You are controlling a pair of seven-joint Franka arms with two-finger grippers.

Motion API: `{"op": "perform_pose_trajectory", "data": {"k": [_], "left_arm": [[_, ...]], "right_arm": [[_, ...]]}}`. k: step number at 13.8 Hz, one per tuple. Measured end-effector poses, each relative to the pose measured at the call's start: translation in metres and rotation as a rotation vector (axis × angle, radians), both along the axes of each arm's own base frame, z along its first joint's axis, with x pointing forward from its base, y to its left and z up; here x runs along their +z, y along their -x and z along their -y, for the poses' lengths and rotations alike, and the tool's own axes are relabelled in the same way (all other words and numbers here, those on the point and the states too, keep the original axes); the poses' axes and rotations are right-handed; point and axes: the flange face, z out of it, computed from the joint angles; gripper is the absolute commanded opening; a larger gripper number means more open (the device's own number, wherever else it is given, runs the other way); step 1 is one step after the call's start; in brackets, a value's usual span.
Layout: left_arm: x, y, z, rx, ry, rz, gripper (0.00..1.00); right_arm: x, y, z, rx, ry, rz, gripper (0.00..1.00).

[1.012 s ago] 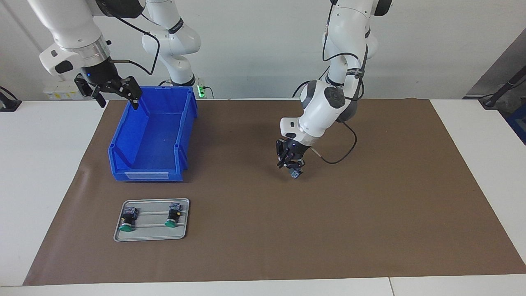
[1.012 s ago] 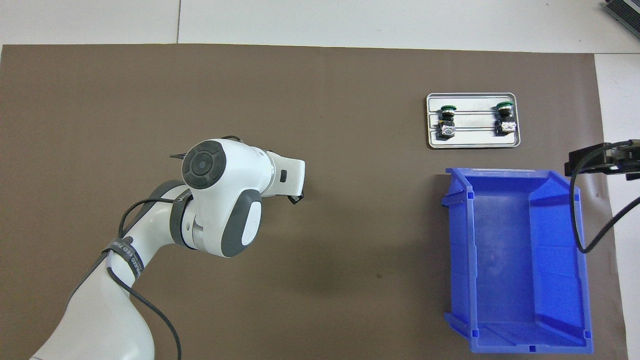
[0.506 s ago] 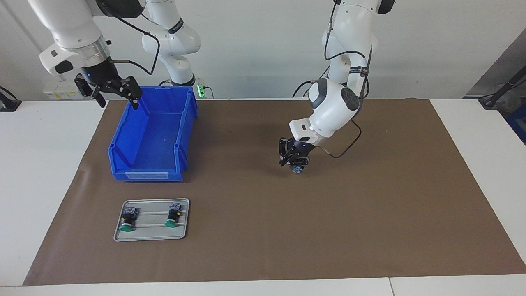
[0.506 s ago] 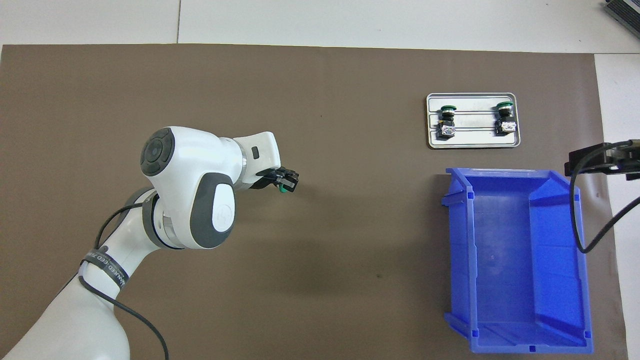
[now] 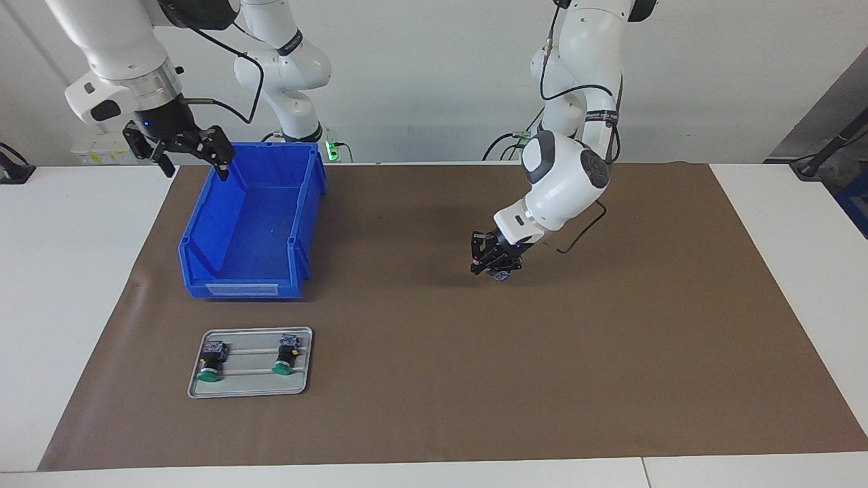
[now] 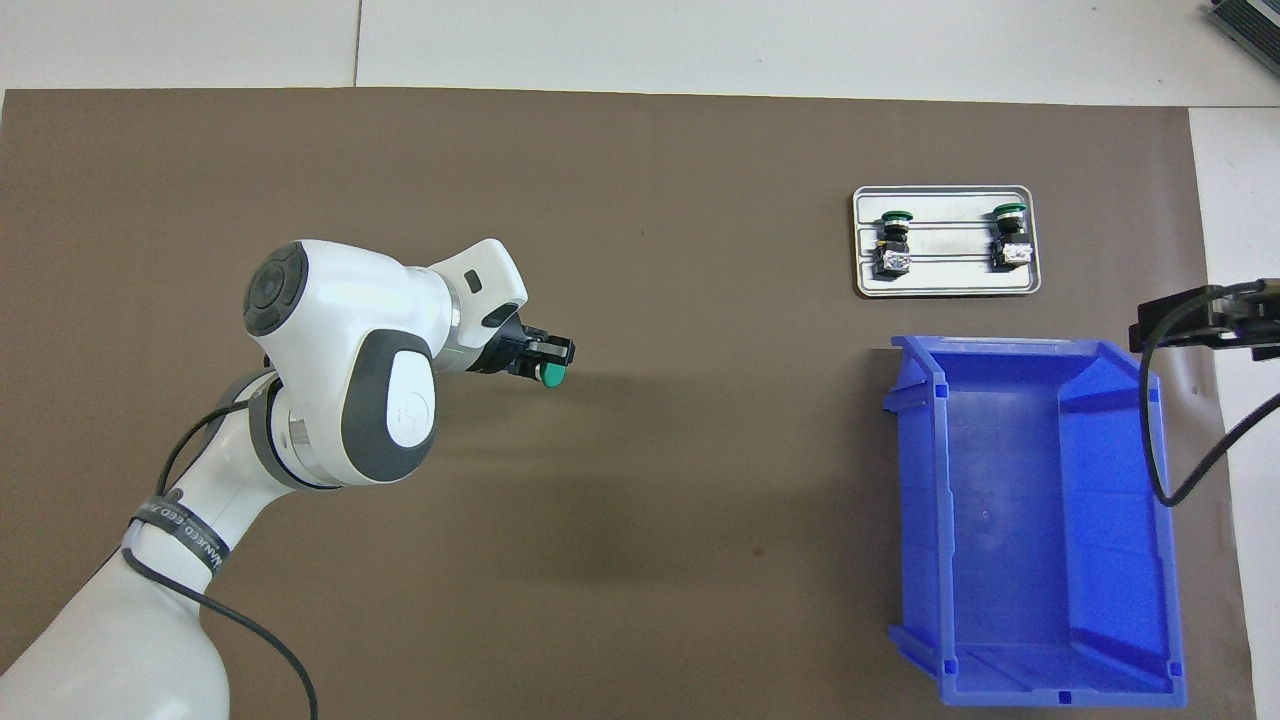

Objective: Place and press button with both arms

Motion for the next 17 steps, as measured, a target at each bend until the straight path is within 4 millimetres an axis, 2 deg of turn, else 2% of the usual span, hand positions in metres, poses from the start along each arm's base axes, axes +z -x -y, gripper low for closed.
{"op": "perform_pose_trajectory", "data": {"k": [2,5,9,13,17], "left_arm": [[0.003,0.002,0.003,-0.005,0.003,0.004,0.00],[0.018,0.007,0.002,-0.005,0.012,0.016,0.00],[0.021,0.008,-0.005,0.041,0.046,-0.010,0.00],[0.019,-0.007,-0.038,0.192,0.188,-0.106,0.00],[0.004,-0.016,-0.055,0.302,0.393,-0.208,0.00]], "right_arm": [[0.000,0.000,0.000,0.000,0.000,0.000,1.00],[0.000,0.000,0.000,0.000,0.000,0.000,1.00],[0.000,0.000,0.000,0.000,0.000,0.000,1.00],[0.000,0.000,0.000,0.000,0.000,0.000,1.00],[0.000,0.000,0.000,0.000,0.000,0.000,1.00]]}}
